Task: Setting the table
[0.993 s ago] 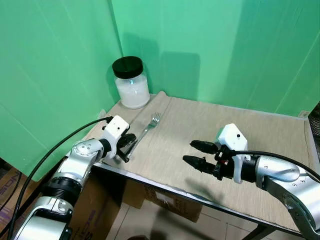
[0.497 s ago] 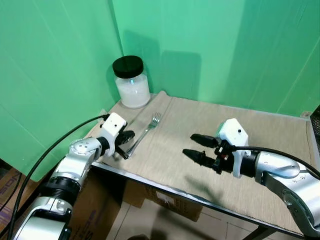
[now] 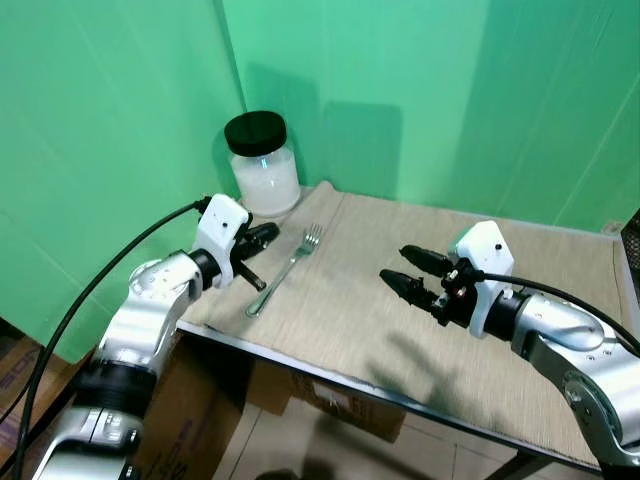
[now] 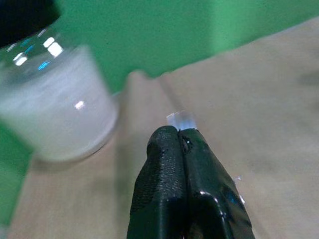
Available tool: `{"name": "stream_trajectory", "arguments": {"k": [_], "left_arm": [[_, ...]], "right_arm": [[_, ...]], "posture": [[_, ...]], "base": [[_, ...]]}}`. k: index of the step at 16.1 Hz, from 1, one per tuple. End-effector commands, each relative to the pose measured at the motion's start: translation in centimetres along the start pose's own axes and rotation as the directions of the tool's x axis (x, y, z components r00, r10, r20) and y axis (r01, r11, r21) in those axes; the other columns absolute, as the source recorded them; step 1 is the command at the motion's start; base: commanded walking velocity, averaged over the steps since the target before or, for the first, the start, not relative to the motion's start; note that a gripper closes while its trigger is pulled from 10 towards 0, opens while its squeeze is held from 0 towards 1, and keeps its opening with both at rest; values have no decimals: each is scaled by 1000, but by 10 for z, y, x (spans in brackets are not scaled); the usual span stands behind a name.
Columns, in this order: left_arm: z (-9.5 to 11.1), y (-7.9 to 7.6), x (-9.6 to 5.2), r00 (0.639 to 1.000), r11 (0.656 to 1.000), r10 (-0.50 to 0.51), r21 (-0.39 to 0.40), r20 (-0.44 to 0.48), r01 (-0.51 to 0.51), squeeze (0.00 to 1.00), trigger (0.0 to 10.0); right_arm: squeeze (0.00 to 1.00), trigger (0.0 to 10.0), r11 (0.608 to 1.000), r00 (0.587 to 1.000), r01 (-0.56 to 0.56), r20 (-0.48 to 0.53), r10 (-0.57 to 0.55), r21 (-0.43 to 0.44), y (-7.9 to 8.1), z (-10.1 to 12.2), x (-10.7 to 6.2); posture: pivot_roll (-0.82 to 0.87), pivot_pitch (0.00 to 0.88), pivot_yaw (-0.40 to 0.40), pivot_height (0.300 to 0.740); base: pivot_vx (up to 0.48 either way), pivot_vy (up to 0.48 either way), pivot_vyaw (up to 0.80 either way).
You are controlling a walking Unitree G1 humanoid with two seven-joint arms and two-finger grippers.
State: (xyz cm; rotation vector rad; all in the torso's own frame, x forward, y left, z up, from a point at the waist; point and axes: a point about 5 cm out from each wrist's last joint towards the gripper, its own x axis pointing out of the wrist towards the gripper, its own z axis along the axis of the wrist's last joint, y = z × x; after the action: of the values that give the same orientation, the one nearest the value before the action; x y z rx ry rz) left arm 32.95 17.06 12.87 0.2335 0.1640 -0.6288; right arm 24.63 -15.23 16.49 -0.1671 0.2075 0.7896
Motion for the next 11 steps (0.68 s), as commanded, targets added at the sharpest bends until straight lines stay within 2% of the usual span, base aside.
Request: {"name": "stream_trajectory", "arguments": {"k": [1,2,5,6,11], "left_arm": [[0,5,1,1000,1000,15,0,-13,-15,192,10000],[0,6,5,1000,1000,15,-21,-23,-16,1000,10000],[-4,11,10,998,998,27,-58,-60,-30,1000,10000],[-5,12,13,997,995,16,-99,-69,-23,1000,10000],[0,2,26,986,958,-157,-253,-59,137,1000,10000]], "right_arm": [[0,10000,1000,1000,-3,15,3,-16,3,4,-1],[0,10000,1000,1000,-6,8,6,-10,4,2,-3],[0,10000,1000,1000,-13,-8,13,-7,4,-1,-5],[0,10000,1000,1000,-21,-12,21,-6,5,-1,-5],[0,10000,999,998,-53,-30,52,-1,9,-2,-7]], "posture": [[21,0,131,740],[18,0,132,740],[1,0,140,740],[-4,0,142,740],[-7,0,128,740]], "base": [[0,0,0],[0,0,0],[0,0,0],[0,0,0],[0,0,0]]}}
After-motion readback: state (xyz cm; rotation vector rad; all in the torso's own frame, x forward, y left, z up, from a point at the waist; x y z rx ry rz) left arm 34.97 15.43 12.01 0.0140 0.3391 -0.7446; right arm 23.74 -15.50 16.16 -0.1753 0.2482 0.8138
